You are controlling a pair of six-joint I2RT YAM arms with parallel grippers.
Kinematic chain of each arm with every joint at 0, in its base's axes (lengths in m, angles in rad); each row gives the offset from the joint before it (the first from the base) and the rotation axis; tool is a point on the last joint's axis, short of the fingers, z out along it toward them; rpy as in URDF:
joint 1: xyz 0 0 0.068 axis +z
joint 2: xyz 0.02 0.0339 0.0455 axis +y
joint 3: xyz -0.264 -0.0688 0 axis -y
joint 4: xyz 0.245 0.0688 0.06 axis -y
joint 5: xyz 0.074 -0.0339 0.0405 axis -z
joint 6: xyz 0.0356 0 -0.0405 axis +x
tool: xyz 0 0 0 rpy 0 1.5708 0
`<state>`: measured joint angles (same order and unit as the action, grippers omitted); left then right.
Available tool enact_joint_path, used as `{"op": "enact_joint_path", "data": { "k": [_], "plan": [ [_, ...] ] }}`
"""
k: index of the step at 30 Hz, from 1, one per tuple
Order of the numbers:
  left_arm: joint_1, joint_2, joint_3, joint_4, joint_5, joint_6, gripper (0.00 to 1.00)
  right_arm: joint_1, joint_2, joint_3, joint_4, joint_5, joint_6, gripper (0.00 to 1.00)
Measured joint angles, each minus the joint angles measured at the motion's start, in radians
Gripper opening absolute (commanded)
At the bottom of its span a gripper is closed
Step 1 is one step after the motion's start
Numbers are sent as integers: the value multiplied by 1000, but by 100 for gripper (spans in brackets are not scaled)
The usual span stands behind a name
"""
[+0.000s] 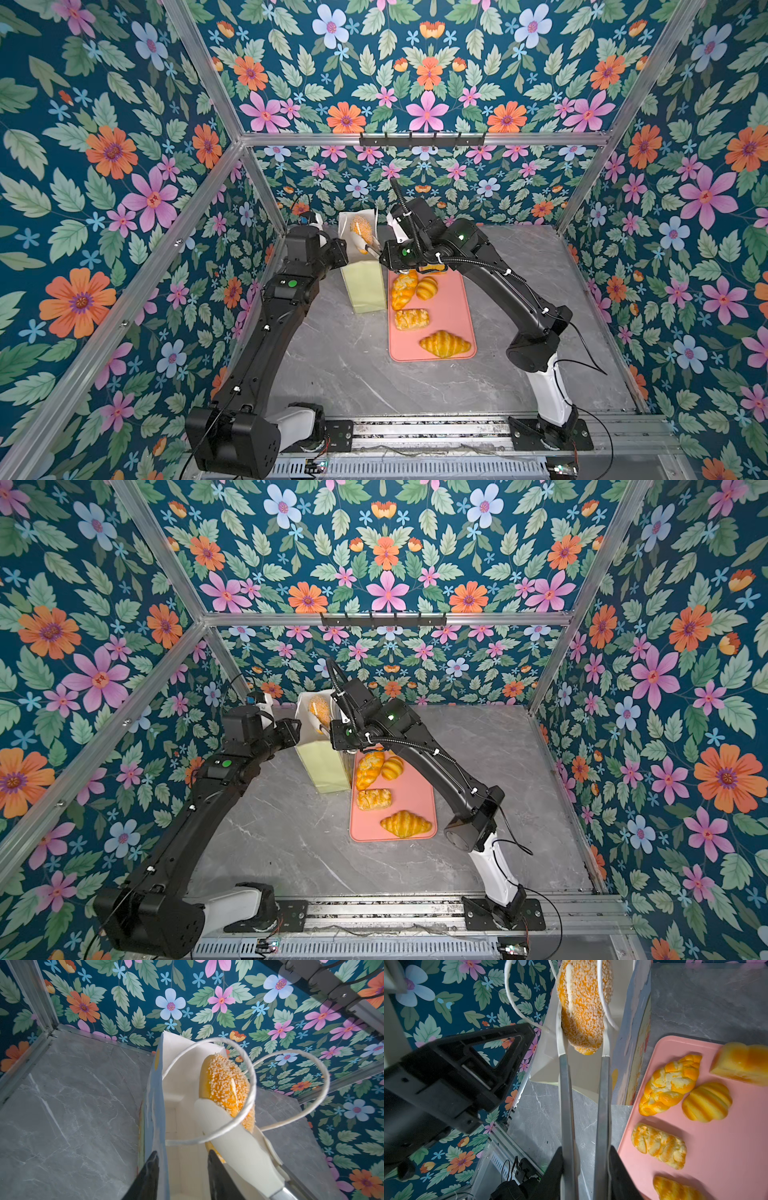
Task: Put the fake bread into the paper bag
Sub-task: 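Lower the bun into the paper bag opening with the right gripper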
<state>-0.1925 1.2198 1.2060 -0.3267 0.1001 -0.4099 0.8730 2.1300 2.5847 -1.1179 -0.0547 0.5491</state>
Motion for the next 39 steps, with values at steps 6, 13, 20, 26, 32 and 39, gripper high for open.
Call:
{"op": "enact_joint_path", "data": {
  "k": [6, 13, 20, 26, 32, 39],
  "plan": [
    [0, 13, 31, -43, -30, 51, 48, 0, 23, 2, 12, 4, 0, 26],
    [0, 39, 17, -57, -25, 70, 48, 1, 40, 19, 16, 2, 1, 31],
    [0, 45, 14, -59, -16, 72, 48, 6, 40, 24, 16, 0, 1, 34],
    [0, 45, 14, -59, -1, 72, 48, 9, 40, 27, 16, -7, 1, 36],
    [0, 45, 14, -59, 3, 72, 48, 9, 40, 28, 16, -6, 0, 38],
    [0, 42, 19, -60, 6, 72, 49, 13, 47, 61, -8, 29, -5, 41]
  ]
}}
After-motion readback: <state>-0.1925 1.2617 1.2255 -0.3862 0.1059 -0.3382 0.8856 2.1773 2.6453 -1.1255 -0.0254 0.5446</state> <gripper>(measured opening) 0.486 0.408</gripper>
